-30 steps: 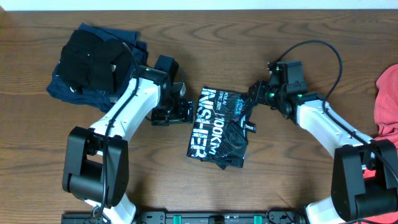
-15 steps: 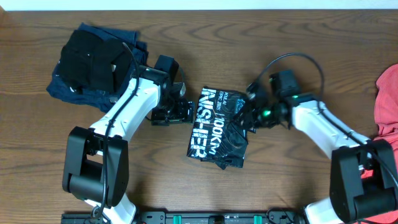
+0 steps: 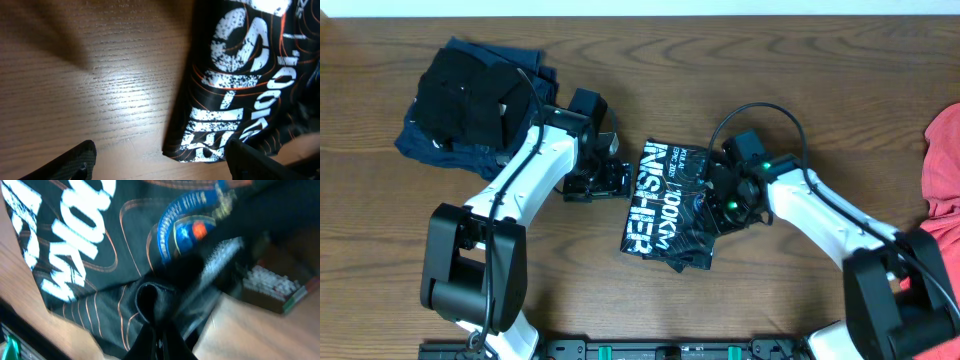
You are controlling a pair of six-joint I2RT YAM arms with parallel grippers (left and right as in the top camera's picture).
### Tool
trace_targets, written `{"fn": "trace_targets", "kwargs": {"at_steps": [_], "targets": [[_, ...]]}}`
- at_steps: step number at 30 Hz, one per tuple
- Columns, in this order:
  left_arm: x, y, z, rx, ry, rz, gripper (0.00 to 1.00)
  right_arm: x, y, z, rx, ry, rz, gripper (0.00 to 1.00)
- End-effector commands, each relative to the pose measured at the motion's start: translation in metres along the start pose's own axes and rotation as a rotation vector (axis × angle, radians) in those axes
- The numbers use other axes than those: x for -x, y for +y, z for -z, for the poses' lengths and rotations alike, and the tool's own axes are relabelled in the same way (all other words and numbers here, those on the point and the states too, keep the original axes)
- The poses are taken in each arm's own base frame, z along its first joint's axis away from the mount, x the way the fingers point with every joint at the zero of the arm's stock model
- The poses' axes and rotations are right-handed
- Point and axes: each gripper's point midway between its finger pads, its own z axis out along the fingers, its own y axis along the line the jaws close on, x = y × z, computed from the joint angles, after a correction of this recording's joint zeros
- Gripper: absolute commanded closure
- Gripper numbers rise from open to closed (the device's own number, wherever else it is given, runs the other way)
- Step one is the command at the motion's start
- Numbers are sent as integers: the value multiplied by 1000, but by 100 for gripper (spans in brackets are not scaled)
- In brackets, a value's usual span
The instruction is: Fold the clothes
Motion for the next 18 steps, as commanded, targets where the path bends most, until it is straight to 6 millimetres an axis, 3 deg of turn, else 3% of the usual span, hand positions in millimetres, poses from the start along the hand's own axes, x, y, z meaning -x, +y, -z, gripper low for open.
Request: {"fn": "trace_targets", "kwargs": {"at_steps": [1,3,8,10,12,17,18], "targets": [[-3,-2,3,-11,-5,-14,16,2,-2,27,-70,-69,33,99],[-3,-2,3,-11,-5,-14,15,-4,-4,37,-107,-77,33,96],[-1,-3,3,-14,-16,-18,12,-22,-19,48,-210,-36,-16,75],[-1,-3,3,-14,-16,-18,11,-27,-20,48,-211,-17,-21,78],[-1,-3,3,-14,-16,-18,11,-30,-20,48,-213,-4,-24,91],[0,-3,3,-14,-19,-19,11,-20,-18,48,-205,-47,-12,90],[0,-3,3,-15,-19,-19,11,-15,-18,48,-201,-67,-6,94]]}}
